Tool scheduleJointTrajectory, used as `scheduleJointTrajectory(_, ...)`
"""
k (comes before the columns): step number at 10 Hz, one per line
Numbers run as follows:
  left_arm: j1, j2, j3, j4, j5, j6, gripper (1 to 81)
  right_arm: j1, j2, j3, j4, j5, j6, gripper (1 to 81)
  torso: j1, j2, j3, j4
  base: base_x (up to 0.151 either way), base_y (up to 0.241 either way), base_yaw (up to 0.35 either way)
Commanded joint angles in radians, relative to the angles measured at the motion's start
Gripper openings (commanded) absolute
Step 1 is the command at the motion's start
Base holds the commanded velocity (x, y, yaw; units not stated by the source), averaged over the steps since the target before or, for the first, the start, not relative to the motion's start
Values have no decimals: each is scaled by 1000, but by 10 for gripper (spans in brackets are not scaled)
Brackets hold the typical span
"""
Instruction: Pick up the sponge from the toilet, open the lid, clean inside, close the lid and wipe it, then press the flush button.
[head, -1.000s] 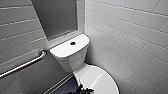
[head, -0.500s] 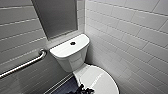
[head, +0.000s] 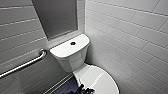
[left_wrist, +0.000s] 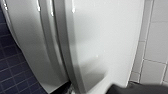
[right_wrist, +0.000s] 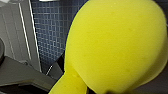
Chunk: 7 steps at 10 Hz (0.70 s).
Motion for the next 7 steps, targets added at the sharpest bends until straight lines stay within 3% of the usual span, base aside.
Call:
scheduleJointTrajectory(1, -74, 33, 32, 39, -79, 9, 811, 7, -36, 6, -30, -33, 3, 10, 0, 0, 0, 0, 0, 0, 0)
scheduleJointTrajectory(7, -35, 38, 60, 79, -118, 9, 811, 12, -5, -34, -27, -7, 6, 10, 0, 0, 0, 0, 0, 0, 0)
